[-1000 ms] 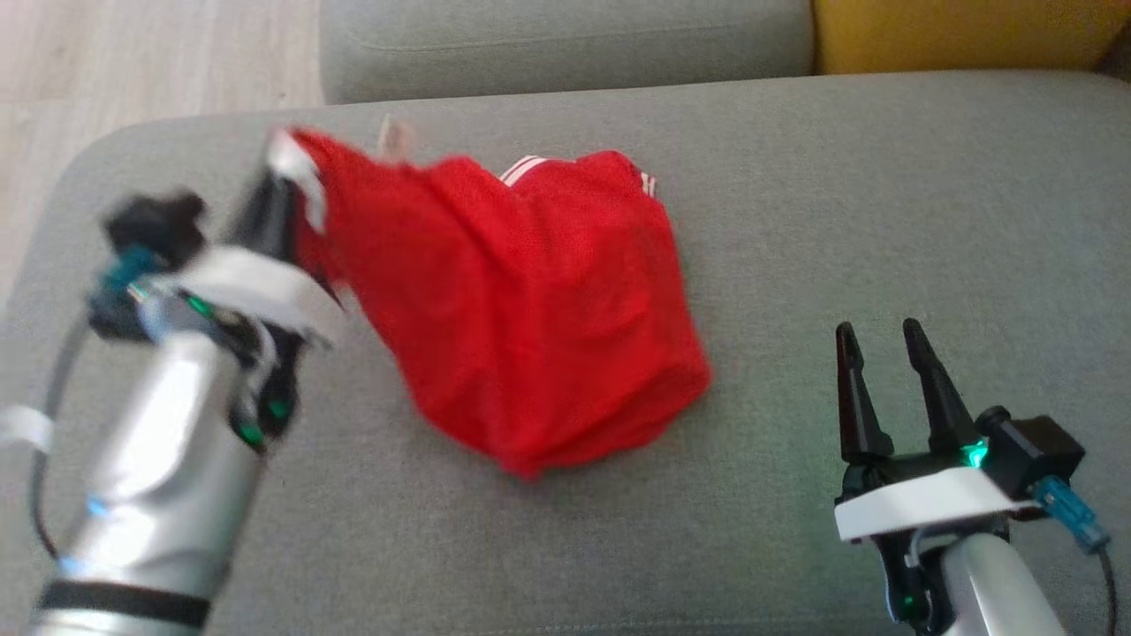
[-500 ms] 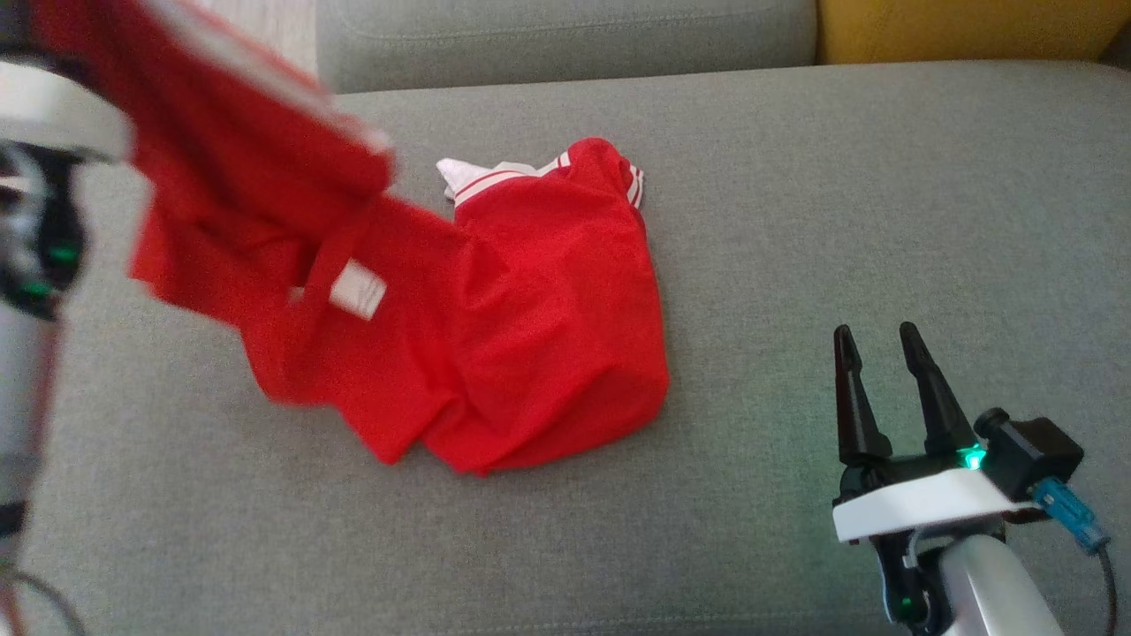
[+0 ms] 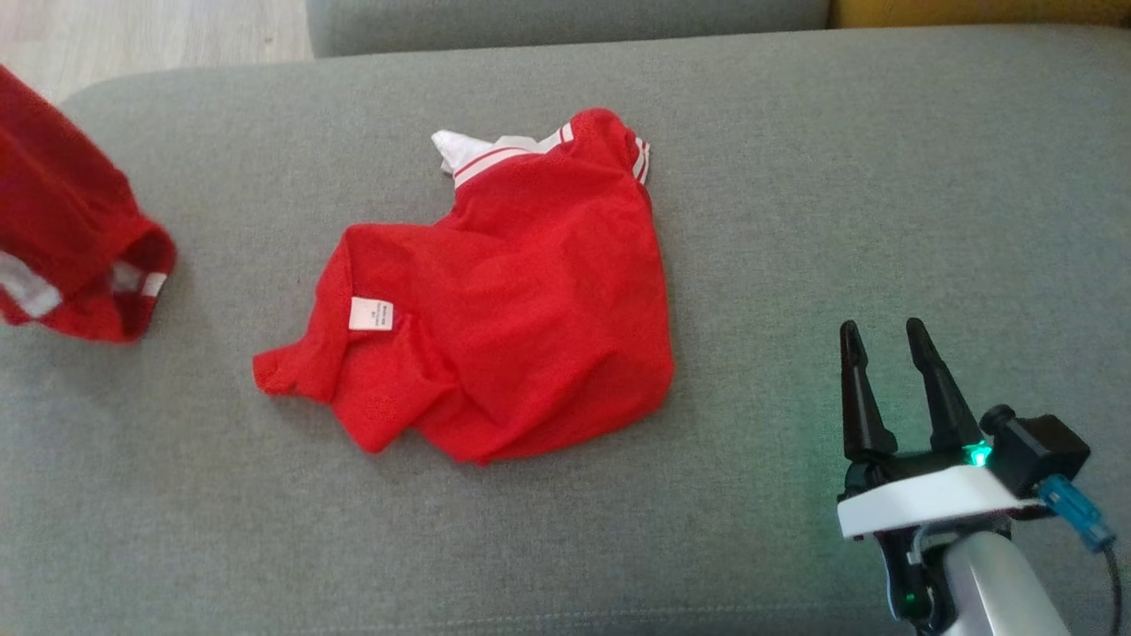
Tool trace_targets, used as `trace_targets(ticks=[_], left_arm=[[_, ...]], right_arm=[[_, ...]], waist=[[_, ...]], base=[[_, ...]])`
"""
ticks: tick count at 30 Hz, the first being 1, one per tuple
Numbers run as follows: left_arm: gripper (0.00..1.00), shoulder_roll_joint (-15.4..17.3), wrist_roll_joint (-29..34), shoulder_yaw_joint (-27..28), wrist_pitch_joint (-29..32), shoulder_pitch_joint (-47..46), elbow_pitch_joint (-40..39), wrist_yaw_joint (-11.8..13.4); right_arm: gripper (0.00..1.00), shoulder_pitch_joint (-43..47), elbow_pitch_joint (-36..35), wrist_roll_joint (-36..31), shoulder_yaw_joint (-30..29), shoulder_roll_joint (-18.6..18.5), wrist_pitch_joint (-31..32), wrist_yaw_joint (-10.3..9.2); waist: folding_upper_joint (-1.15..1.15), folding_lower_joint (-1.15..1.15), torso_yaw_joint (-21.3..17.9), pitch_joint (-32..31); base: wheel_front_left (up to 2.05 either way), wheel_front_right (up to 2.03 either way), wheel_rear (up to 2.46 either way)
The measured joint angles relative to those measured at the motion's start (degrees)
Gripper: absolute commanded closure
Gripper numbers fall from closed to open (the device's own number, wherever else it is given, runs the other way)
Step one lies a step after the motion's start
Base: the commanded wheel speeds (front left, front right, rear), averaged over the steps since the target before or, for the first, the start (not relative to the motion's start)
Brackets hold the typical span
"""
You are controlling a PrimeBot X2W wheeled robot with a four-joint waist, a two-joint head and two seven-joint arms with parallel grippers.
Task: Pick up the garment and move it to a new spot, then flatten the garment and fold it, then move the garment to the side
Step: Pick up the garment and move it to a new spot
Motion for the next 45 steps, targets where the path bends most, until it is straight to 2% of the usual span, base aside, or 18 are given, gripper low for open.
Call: trace_targets(ticks=[10, 18, 26, 27, 28, 29, 33, 39, 45], left_arm=[[1.0, -0.7, -0.6, -2.4, 2.2, 4.8, 8.0, -1.0], [1.0, -5.2, -2.1, -5.1, 2.7, 11.2, 14.2, -2.0], [0.99, -8.6, -2.4, -7.4, 2.7, 13.4, 20.1, -3.0], [0.73, -8.7, -2.4, -7.4, 2.3, 13.4, 20.7, -2.9], [0.15, -8.8, -2.4, -7.3, 1.9, 13.4, 21.1, -2.8], [0.0, -8.9, -2.4, -7.3, 1.3, 13.3, 21.6, -2.5], [0.0, -9.7, -2.6, -6.8, -2.3, 13.1, 21.8, -2.4], [0.0, -10.6, -3.0, -3.7, -4.7, 13.1, 15.2, -2.4], [0.0, -14.6, -2.9, 1.8, -4.9, 18.5, -1.4, -2.4]], right_arm=[[0.0, -2.2, -0.3, -1.0, -0.1, 0.0, 0.0, 0.0], [0.0, -2.3, -0.3, -1.5, -0.2, 0.0, 0.0, 0.0], [0.0, -2.5, -0.2, -2.0, -0.3, 0.0, 0.0, 0.0], [0.0, -2.6, -0.1, -2.0, -0.3, 0.0, 0.0, 0.0], [0.0, -2.7, -0.1, -2.0, -0.3, 0.0, 0.0, 0.0], [0.0, -2.7, -0.1, -2.0, -0.3, 0.0, 0.0, 0.0], [0.0, -2.9, 0.2, -2.0, -0.3, 0.0, 0.0, 0.0], [0.0, -2.7, 0.5, -2.0, -0.4, 0.0, 0.0, 0.0], [0.0, -1.9, 0.5, -2.0, -1.3, 0.0, 0.0, 0.0]], waist=[[0.0, 0.0, 0.1, 3.4], [0.0, 0.0, -0.4, 5.2], [0.0, 0.0, -0.3, 5.1], [0.0, 0.0, -0.3, 5.0], [0.0, 0.0, -0.2, 4.9], [0.0, 0.0, -0.2, 4.7], [0.0, 0.0, -0.1, 3.4], [0.0, 0.0, 0.1, 1.1], [0.0, 0.0, 0.7, -2.2]], base=[[0.0, 0.0, 0.0], [0.0, 0.0, 0.0], [0.0, 0.0, 0.0], [0.0, 0.0, 0.0], [0.0, 0.0, 0.0], [0.0, 0.0, 0.0], [0.0, 0.0, 0.0], [0.0, 0.0, 0.0], [0.0, 0.0, 0.0]])
